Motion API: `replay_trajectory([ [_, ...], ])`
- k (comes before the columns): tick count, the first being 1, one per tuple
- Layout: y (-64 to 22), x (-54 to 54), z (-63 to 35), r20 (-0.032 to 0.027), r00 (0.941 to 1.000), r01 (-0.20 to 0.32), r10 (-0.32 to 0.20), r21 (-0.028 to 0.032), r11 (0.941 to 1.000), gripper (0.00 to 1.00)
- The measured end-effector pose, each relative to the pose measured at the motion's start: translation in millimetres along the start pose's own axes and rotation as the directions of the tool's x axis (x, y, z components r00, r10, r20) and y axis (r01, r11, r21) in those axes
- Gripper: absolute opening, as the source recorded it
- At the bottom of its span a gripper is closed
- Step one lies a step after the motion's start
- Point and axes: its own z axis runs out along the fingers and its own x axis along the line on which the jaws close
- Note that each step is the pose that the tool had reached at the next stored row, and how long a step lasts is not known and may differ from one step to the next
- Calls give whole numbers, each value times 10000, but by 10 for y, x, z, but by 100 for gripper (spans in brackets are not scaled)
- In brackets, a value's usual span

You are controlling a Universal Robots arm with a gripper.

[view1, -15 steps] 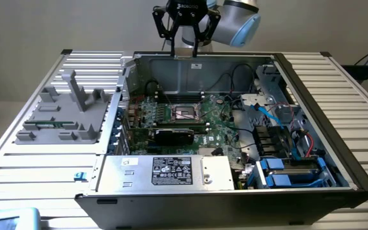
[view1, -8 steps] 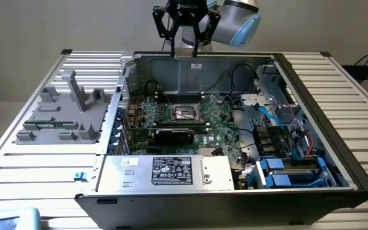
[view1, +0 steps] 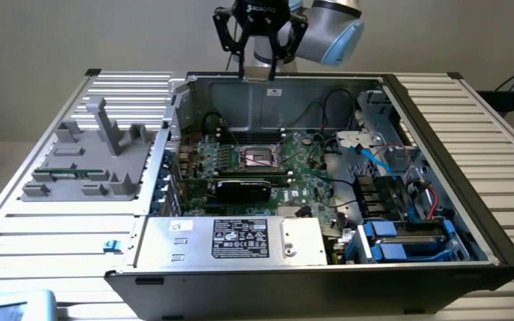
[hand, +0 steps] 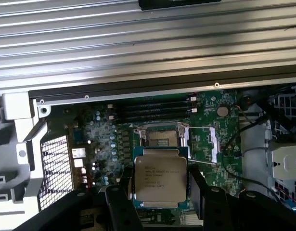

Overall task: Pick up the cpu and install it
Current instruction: 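Place the cpu into insertion slot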

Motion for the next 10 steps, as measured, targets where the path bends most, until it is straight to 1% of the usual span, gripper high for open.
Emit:
replay_trajectory([
  [2, 0, 0, 1, 5, 9995, -322, 322, -12, 9995, 55],
  [5, 0, 0, 3, 14, 9971, -761, 761, -27, 9971, 55],
  [8, 0, 0, 6, 21, 9926, -1210, 1210, -42, 9926, 55],
  [10, 0, 0, 7, 24, 9882, -1533, 1533, -53, 9882, 55],
])
